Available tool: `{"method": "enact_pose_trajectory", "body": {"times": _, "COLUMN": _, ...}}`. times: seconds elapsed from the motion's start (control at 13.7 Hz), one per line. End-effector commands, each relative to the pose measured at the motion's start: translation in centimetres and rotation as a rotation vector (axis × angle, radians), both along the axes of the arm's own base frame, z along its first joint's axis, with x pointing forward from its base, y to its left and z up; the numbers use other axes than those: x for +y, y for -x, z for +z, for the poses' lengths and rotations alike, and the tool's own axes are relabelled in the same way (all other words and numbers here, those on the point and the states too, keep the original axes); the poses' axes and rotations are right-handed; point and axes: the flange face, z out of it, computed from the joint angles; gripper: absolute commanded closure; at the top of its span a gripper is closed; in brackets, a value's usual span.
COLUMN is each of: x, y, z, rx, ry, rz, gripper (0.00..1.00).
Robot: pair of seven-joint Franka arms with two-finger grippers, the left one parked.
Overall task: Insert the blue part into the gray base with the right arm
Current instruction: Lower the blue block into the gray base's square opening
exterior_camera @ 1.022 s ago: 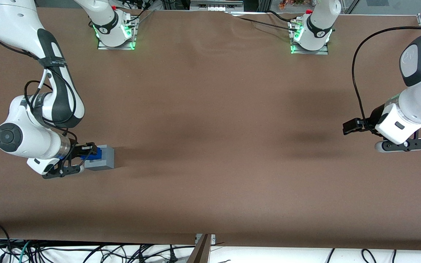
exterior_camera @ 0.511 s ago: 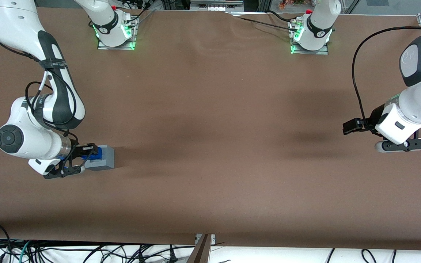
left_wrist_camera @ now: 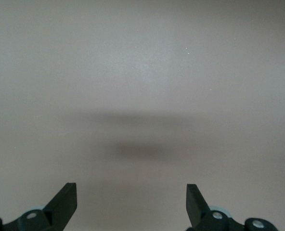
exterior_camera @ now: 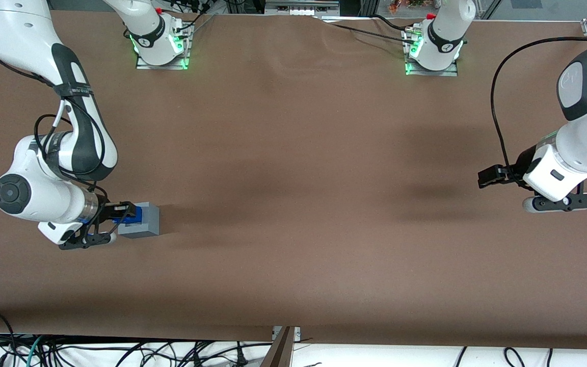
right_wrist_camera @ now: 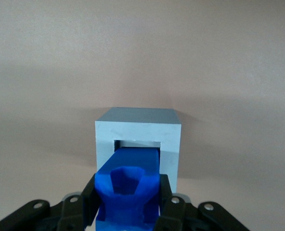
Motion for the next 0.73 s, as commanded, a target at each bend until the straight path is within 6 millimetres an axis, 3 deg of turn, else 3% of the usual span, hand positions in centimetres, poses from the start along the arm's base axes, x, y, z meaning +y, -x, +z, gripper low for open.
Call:
{"method": "enact_pose_trajectory", "body": {"times": 0.0, "x": -0.23, "y": -0.67, "z": -1.30, "rx": -0.013, "ry": -0.010, "rz": -0.033, "gripper": 0.64}}
{"method": "enact_pose_trajectory", "body": {"times": 0.51, "x": -0.12, "y": -1.19, "z": -1.66, "rx": -0.046, "ry": -0.013, "rz": -0.065, "gripper": 0.63}}
{"method": "enact_pose_trajectory", "body": {"times": 0.58, "x": -0.12, "y": -1.22, "z": -1.75, "rx": -0.048, "ry": -0.013, "rz": -0.065, "gripper": 0.47}}
{"method": "enact_pose_trajectory", "body": {"times": 0.66, "x": 0.09, "y": -1.19, "z": -1.76, "rx": -0.047, "ry": -0.013, "rz": -0.063, "gripper": 0.08}}
